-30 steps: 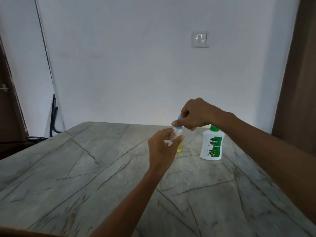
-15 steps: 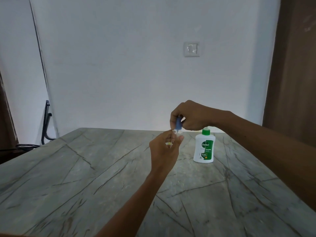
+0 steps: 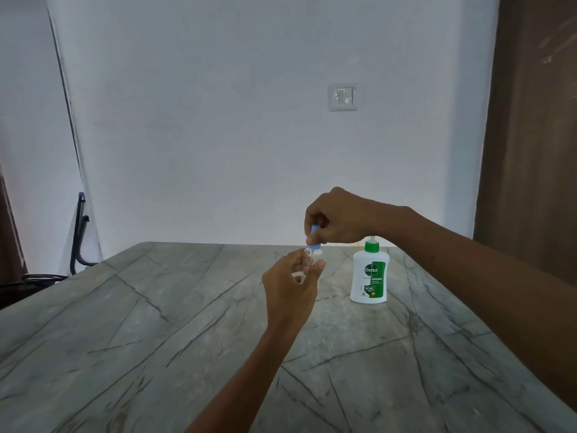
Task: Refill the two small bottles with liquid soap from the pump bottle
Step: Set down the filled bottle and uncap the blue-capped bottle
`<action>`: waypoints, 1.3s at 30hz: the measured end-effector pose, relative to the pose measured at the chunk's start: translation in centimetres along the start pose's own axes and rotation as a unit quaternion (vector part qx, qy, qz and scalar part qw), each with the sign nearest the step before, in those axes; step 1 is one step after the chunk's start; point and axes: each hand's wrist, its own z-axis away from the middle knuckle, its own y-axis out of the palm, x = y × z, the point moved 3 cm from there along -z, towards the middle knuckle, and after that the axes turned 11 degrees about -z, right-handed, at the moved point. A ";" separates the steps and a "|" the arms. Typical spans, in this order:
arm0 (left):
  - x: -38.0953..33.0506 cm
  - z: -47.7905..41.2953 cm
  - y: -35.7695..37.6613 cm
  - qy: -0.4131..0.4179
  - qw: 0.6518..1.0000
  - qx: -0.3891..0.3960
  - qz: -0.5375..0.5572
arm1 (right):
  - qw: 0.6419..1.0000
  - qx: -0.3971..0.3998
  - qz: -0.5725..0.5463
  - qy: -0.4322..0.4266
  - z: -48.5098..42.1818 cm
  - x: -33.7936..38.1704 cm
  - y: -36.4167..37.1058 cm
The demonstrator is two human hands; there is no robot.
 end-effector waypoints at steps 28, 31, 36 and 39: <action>2.3 0.7 -0.1 -0.004 1.000 0.011 0.026 | 0.998 0.049 -0.037 0.027 -0.7 -1.1 2.3; 2.6 1.0 -0.1 0.007 1.000 0.021 0.021 | 0.997 0.058 -0.042 0.012 -0.6 -1.1 2.5; 3.9 1.1 0.0 0.001 0.999 0.040 0.001 | 1.000 0.010 -0.016 -0.003 -1.1 -1.6 1.7; 4.8 0.6 -0.5 -0.021 0.999 0.048 -0.009 | 0.998 -0.044 -0.035 0.002 -0.9 -2.4 0.6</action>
